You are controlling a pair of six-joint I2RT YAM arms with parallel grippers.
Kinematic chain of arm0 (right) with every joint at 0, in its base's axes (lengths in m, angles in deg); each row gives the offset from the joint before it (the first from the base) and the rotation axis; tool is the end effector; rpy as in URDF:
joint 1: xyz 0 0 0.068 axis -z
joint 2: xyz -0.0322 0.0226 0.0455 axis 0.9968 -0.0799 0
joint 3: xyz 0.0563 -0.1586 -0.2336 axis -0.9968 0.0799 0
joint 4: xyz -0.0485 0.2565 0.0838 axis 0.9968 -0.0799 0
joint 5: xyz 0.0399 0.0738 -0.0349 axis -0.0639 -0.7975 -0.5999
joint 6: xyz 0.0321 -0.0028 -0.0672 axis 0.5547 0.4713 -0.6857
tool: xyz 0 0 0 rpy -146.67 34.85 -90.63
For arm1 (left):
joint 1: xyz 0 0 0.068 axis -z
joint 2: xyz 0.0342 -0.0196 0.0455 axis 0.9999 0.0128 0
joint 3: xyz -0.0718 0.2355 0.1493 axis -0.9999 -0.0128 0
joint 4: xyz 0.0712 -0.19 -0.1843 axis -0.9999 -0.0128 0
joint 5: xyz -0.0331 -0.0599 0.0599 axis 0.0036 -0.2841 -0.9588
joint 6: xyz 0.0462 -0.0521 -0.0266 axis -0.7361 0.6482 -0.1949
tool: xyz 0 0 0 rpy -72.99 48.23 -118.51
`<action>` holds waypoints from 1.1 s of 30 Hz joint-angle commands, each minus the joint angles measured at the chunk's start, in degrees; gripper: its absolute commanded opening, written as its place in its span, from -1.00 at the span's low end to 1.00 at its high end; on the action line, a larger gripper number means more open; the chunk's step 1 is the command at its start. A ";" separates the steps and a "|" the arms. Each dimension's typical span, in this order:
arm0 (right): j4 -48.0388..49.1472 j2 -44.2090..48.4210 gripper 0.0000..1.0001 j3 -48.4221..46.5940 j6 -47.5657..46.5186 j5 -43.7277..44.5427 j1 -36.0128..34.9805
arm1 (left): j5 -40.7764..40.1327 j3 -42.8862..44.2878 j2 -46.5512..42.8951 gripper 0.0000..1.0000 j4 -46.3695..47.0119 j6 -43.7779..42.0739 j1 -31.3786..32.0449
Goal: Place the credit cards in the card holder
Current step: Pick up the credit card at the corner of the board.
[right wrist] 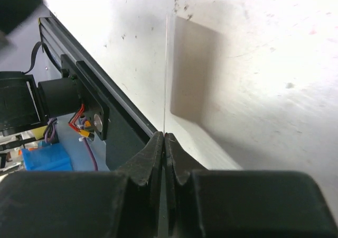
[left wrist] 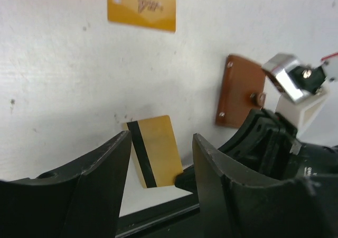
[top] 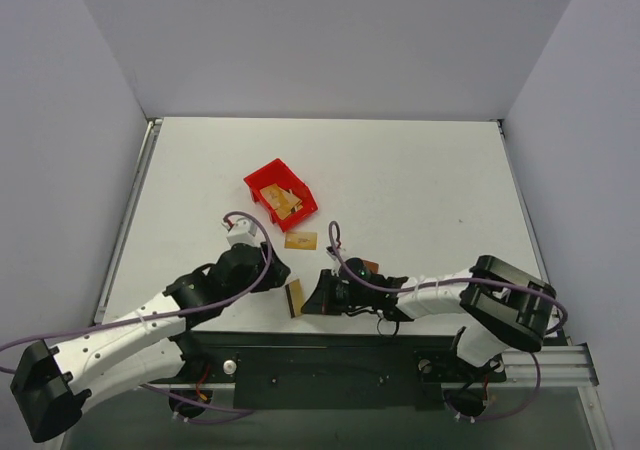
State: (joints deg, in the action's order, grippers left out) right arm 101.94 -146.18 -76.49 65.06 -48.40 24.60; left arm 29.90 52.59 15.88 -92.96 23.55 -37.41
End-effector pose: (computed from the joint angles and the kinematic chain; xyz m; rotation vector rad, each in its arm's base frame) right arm 0.1340 0.2784 0.1383 -0.2352 2.3236 1.5716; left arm 0.1376 -0.1459 0.2025 -0.1601 2.3051 -0.6403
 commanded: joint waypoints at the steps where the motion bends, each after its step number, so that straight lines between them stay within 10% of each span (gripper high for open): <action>1: -11.26 7.03 -1.00 -2.79 -7.20 -0.54 2.81 | 1.32 6.81 -1.31 0.21 -1.17 -4.06 -5.44; 13: -23.43 21.37 -1.00 -12.64 -16.89 -7.64 16.77 | 27.59 16.04 1.76 0.39 10.68 -9.43 -24.69; 19: -16.32 24.63 -1.00 -14.05 -14.61 -16.96 22.75 | 39.10 16.66 3.34 0.68 23.51 -6.18 -26.63; 33: 7.68 24.10 -1.00 -10.01 -1.16 -28.67 26.89 | 47.82 11.65 4.13 0.68 38.91 1.30 -26.98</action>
State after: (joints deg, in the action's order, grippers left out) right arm 99.43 -122.44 -86.83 60.82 -72.62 51.31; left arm 74.78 65.07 20.01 -60.00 23.40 -63.99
